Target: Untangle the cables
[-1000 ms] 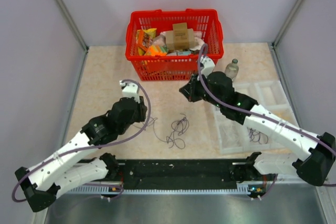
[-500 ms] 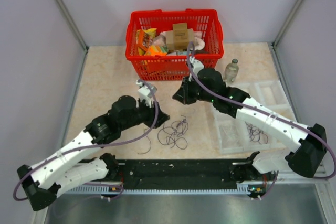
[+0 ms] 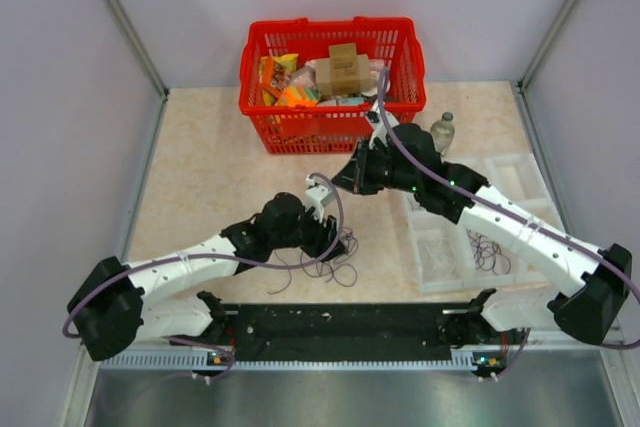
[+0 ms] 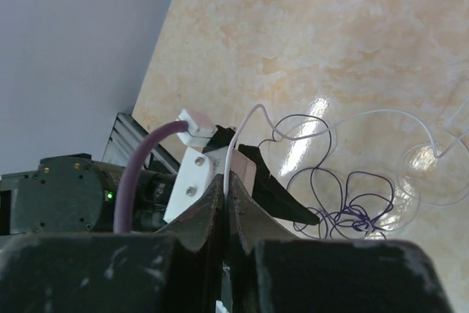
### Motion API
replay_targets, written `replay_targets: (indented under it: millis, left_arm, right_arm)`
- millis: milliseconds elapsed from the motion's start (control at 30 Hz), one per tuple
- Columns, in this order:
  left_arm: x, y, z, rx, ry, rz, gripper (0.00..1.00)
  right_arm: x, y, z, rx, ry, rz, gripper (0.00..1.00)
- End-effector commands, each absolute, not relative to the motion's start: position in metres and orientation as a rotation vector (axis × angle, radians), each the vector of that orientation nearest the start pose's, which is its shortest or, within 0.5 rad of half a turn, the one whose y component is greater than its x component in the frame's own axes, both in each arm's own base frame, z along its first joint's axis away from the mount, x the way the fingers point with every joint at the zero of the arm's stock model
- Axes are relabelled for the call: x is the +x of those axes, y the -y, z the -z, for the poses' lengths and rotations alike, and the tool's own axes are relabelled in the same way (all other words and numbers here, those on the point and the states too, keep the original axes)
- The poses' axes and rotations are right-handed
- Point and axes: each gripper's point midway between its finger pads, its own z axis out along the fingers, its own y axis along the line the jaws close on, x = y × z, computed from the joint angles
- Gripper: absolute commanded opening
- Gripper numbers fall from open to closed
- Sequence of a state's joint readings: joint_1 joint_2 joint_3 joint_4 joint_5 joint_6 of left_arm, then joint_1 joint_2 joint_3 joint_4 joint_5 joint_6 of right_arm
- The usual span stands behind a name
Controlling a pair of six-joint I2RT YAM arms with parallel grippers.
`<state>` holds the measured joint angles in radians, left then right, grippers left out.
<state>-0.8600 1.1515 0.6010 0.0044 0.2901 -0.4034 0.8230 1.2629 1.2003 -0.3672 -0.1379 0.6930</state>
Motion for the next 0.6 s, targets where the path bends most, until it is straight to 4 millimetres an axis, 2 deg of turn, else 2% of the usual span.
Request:
replay_targets:
  millis: [0,100,200,300,333,367,400,467,567]
  left_arm:
    - [0.180,0.309,-0.126,0.656,-2.069,1.047,0.55]
    - [0.180,0.306,-0.110,0.644,-2.103,1.018,0.54]
    - [0.183,0.299,-0.097,0.592,-2.120,0.974,0.47]
    - [0.187,0.292,-0.086,0.540,-2.109,0.947,0.46]
    - [0.189,0.290,-0.084,0.520,-2.107,0.935,0.43]
    - [0.192,0.286,-0.080,0.490,-2.113,0.911,0.36]
    - [0.195,0.284,-0.079,0.470,-2.111,0.892,0.30]
    - [0.199,0.281,-0.082,0.448,-2.096,0.872,0.26]
    - [0.201,0.282,-0.093,0.438,-2.051,0.890,0.29]
  right_arm:
    - [0.228,-0.330,-0.330,-0.202,-2.052,-1.187,0.00]
    - [0.230,-0.328,-0.333,-0.182,-2.040,-1.183,0.00]
    - [0.233,-0.325,-0.334,-0.146,-2.039,-1.171,0.01]
    - [0.232,-0.325,-0.337,-0.118,-2.029,-1.188,0.01]
    - [0.231,-0.325,-0.338,-0.113,-2.027,-1.200,0.01]
    - [0.231,-0.325,-0.337,-0.109,-2.027,-1.205,0.01]
    - [0.231,-0.325,-0.339,-0.109,-2.022,-1.211,0.01]
    - [0.229,-0.325,-0.339,-0.111,-2.022,-1.218,0.01]
    - [0.227,-0.324,-0.338,-0.109,-2.025,-1.220,0.01]
